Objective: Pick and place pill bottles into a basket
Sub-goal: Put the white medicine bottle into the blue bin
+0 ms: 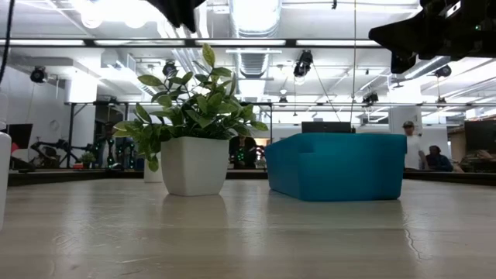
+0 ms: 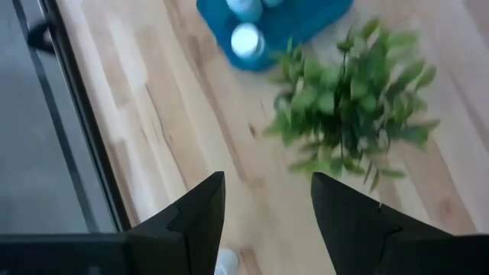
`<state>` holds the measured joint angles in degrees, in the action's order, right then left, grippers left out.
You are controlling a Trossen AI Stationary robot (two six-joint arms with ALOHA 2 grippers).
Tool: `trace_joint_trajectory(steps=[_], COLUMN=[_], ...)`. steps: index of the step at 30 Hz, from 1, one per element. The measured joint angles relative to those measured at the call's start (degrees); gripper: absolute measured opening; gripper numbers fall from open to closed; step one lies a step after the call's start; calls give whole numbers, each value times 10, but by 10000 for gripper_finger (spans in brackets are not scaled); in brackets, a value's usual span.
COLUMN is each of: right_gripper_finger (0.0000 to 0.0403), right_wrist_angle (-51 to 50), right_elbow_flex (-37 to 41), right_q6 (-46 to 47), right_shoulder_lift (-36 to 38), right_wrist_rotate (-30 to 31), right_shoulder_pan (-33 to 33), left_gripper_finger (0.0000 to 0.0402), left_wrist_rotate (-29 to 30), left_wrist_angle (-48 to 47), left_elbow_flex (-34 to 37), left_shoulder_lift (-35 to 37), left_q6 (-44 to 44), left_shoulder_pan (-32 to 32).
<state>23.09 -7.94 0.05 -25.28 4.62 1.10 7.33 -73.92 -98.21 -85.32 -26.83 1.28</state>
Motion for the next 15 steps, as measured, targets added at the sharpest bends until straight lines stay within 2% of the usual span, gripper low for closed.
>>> trace_joint_trajectory(steps=[7, 15], right_gripper_finger=[8, 8], right_wrist_angle=[0, 0], right_elbow_flex=[0, 0], right_q6=[0, 0], right_shoulder_lift=[0, 0], right_wrist_rotate=[0, 0], right_shoulder_pan=[0, 0], left_gripper_finger=[178, 178], left_wrist_rotate=[1, 16], left_wrist_angle=[34, 52], left_elbow_flex=[119, 218], left_shoulder_lift=[55, 61], left_q6=[-2, -69], left_shoulder_pan=[57, 127])
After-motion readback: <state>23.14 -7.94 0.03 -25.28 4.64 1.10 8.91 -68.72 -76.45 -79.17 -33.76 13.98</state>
